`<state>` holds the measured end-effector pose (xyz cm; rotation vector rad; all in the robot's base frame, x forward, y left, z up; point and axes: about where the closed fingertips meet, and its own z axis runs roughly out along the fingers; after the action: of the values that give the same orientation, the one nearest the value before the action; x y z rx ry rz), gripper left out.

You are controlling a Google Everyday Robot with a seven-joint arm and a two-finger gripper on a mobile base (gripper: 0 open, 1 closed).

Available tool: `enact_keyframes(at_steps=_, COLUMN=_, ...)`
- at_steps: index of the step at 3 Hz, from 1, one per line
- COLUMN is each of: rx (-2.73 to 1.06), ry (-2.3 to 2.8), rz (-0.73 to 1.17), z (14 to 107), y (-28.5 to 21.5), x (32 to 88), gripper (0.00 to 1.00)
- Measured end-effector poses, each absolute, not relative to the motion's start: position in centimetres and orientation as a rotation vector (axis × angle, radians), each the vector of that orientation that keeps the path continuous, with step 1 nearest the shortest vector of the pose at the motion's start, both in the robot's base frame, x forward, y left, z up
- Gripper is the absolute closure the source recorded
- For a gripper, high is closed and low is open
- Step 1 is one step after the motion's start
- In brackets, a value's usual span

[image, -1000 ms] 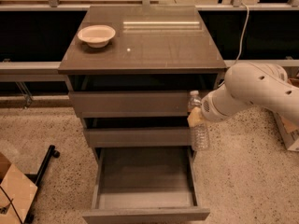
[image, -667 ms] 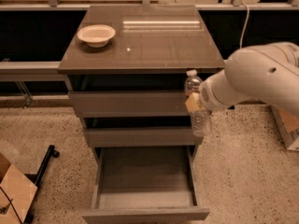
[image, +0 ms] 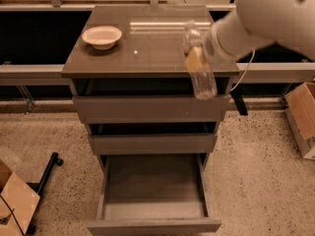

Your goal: Pick water bottle from bottom drawer and place on counter

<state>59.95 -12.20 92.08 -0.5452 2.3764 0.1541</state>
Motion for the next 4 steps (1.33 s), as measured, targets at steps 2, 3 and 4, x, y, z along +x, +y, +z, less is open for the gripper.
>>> enact_keyframes(at_steps=2, rx=-0.537, ry=2.288, rz=0.177, z=97.3, y=-10.8, x=61.3, gripper=1.0)
enact_keyframes(at_steps=3, rx=-0.461, ry=2.249, rz=0.167, z=97.9, y=-12.3, x=64.0, gripper=1.0)
enact_keyframes(at_steps=4, rx=-0.418, ry=2.248, rz=0.202, z=96.6, y=-14.4, x=69.8, gripper=1.0)
